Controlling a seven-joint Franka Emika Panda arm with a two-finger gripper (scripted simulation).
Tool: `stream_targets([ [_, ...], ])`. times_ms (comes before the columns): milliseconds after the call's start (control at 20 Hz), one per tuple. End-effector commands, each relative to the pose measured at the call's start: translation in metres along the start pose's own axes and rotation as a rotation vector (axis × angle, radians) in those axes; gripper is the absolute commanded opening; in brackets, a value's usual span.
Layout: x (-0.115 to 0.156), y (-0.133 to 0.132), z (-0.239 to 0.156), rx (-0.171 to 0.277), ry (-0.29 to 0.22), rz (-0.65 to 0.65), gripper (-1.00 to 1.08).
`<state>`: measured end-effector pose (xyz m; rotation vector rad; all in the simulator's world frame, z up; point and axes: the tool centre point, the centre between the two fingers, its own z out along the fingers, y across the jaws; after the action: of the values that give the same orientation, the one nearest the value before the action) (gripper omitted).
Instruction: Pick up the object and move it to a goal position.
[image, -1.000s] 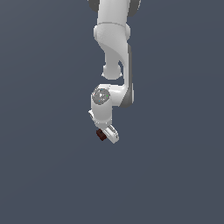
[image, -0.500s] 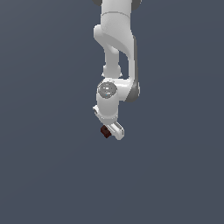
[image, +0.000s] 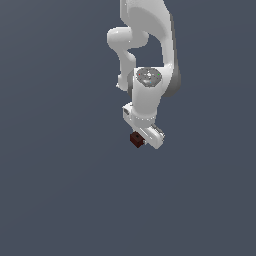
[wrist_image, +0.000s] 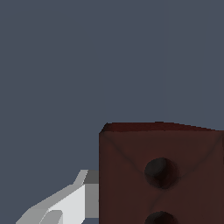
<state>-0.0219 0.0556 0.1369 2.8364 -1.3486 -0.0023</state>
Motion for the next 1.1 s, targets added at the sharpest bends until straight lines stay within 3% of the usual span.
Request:
stream_targets([
  [0, -0.018, -0.012, -0.026, 0.001, 0.002, 0.000, -1.00],
  [550, -0.082, -0.056, -0.114, 0.001, 0.003, 0.000, -1.00],
  [1050, -0.100, -0.071, -0.139, 0.001, 0.001, 0.000, -1.00],
])
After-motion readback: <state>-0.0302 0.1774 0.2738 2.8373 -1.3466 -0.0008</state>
